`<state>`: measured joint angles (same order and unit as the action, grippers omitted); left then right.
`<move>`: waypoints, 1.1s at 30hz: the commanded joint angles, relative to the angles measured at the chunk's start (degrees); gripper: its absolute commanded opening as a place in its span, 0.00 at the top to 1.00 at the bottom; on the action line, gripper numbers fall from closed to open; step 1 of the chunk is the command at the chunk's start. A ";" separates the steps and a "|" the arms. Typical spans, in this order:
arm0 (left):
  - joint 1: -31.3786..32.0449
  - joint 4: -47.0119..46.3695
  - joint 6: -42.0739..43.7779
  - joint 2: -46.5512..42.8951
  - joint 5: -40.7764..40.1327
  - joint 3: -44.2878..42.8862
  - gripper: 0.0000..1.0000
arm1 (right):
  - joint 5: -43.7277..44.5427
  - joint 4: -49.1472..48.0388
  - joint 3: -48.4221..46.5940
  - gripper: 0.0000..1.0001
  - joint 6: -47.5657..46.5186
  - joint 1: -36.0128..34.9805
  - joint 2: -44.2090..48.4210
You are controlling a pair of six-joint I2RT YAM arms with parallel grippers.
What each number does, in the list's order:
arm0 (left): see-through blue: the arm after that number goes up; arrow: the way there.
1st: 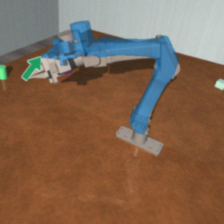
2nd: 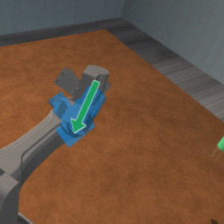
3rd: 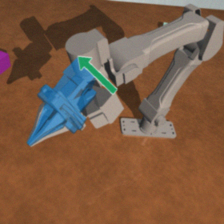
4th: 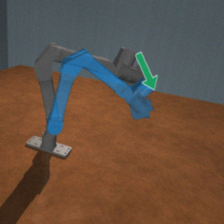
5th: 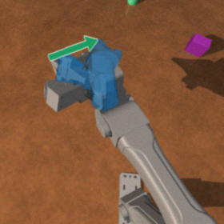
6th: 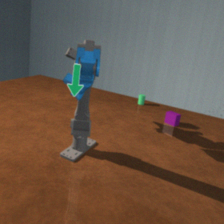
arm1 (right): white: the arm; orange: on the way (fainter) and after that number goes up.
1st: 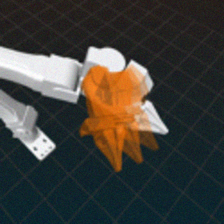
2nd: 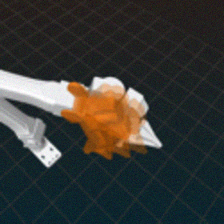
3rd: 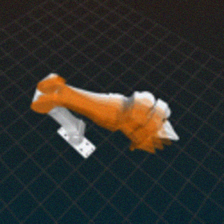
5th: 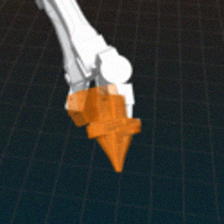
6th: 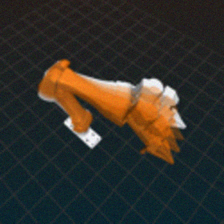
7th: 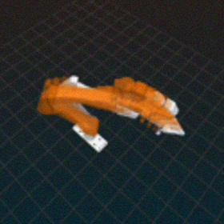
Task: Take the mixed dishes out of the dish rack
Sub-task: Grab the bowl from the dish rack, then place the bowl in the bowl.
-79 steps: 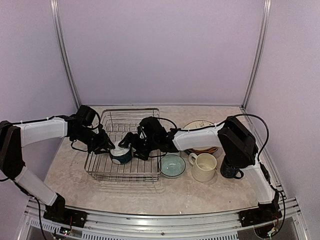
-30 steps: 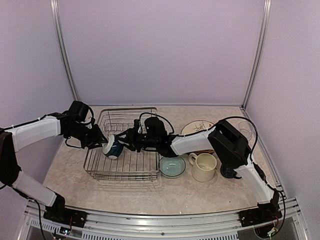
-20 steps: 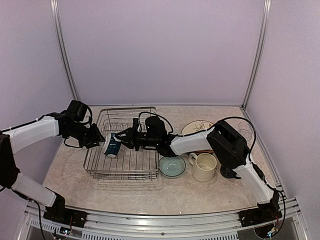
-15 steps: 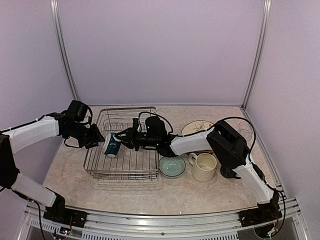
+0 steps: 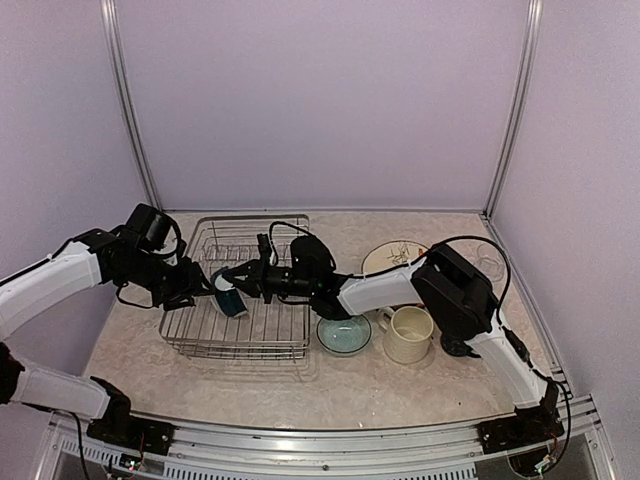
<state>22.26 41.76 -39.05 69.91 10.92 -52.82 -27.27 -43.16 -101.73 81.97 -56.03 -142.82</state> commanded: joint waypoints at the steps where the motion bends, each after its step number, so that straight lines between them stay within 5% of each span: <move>1: 0.30 -0.08 1.80 -5.18 3.87 -1.46 0.44 | -2.83 -3.84 0.94 1.00 -3.54 -2.46 5.09; 10: -0.79 1.12 3.14 -6.63 3.27 -3.27 0.42 | -1.86 8.61 8.89 1.00 -18.37 -2.33 12.46; 27: -1.78 -1.65 2.94 -14.96 -1.51 -6.71 0.35 | -3.60 38.53 -1.71 1.00 -53.87 -1.85 26.61; 33: -2.00 -1.91 1.81 -15.25 -3.16 -7.32 0.35 | 5.21 50.83 0.53 1.00 -63.83 -1.49 35.80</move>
<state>20.80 40.71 -36.86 54.87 9.96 -58.57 -28.10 0.01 -100.47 28.71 -57.93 -115.37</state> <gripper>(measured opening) 0.652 0.025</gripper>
